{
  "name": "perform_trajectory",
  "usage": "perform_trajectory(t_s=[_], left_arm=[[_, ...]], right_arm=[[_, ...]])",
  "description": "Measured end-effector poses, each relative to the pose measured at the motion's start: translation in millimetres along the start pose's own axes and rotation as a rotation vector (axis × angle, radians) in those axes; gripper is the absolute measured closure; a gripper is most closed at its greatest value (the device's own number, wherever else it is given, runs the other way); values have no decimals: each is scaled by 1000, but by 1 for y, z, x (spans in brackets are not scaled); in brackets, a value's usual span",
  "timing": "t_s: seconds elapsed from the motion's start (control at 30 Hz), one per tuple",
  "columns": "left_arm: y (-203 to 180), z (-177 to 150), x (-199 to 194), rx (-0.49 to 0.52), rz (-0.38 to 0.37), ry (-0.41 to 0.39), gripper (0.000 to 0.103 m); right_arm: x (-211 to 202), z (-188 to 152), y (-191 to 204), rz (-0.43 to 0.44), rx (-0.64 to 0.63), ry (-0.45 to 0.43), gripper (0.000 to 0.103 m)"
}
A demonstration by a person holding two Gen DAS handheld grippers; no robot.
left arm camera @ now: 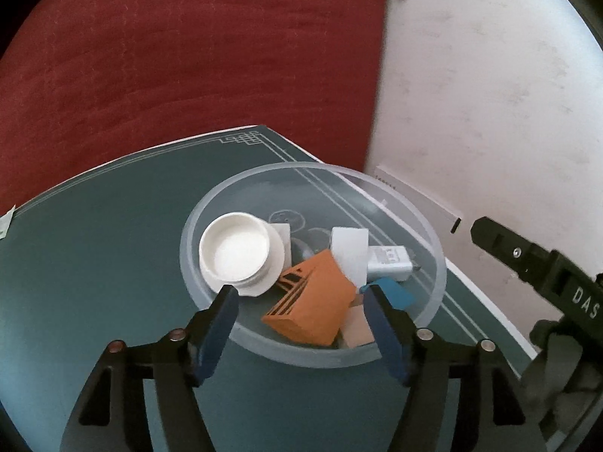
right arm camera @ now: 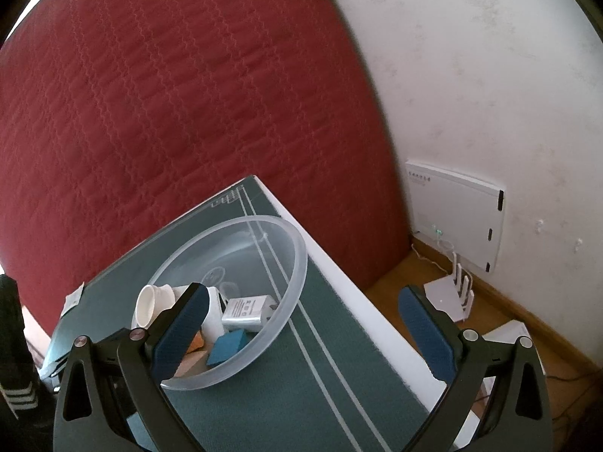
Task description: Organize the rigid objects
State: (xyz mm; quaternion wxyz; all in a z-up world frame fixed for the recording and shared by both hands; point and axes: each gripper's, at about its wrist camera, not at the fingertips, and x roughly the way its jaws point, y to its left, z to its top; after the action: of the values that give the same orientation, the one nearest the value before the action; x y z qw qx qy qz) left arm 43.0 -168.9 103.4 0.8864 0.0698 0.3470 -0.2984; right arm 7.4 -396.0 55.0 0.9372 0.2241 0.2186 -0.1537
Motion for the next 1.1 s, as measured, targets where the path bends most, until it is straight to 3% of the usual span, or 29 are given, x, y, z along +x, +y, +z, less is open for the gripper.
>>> perform_trajectory(t_s=[0.17, 0.33, 0.63, 1.1], left_arm=[[-1, -9, -14, -21, 49, -11, 13], [-1, -15, -22, -15, 179, -26, 1], [-7, -27, -40, 19, 318, -61, 1], [-8, -31, -30, 35, 373, -46, 1]], right_arm=[[3, 0, 4, 10, -17, 9, 2], [8, -4, 14, 32, -74, 37, 2], [14, -17, 30, 36, -170, 84, 1], [-3, -26, 20, -13, -197, 110, 1]])
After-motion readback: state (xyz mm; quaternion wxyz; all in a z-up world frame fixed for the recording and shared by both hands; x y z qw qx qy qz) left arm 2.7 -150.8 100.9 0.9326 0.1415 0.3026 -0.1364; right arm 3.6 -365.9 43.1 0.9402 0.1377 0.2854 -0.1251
